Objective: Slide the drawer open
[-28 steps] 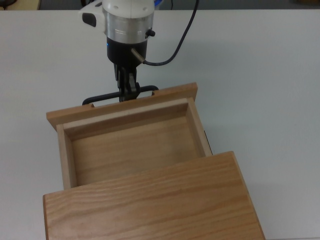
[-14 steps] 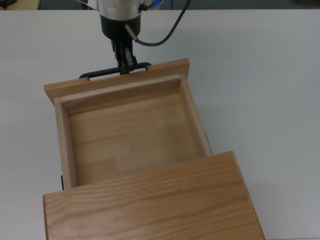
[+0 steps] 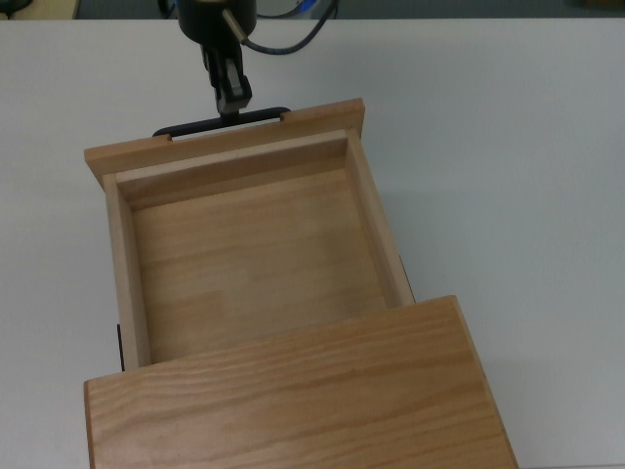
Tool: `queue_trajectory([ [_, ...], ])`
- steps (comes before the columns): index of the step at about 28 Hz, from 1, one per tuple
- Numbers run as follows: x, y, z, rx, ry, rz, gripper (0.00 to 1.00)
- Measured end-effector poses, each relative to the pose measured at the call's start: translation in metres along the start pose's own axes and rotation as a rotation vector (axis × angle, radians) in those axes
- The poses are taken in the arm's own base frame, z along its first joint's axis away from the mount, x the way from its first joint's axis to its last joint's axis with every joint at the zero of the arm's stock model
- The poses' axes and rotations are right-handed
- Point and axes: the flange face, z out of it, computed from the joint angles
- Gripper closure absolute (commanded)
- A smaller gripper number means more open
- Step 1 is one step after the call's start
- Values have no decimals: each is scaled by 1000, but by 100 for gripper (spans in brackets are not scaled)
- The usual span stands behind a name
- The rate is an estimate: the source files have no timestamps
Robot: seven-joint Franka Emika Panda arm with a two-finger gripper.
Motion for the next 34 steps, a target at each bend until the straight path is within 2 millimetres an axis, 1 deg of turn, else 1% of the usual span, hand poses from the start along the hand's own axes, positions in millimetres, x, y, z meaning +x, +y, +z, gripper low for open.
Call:
queue_trajectory([
  [2, 4, 2, -11, 16, 9, 2, 57],
  [3, 6, 4, -15, 23, 13, -5, 41],
  [4, 7, 5, -20, 31, 18, -20, 26],
  [6, 11, 7, -31, 47, 28, -60, 9],
  [7, 13, 9, -40, 62, 34, -86, 2],
  [8, 15, 10, -45, 71, 38, -101, 0],
  [12, 22, 15, -67, 105, 55, -175, 0],
  [16, 26, 16, -78, 131, 56, -288, 0],
  [21, 25, 16, -92, 152, 70, -452, 0],
  [26, 16, 21, -91, 91, 35, -661, 0],
  [31, -1, 30, -89, 11, -42, -926, 0],
  [34, -11, 30, -89, -14, -55, -1032, 0],
])
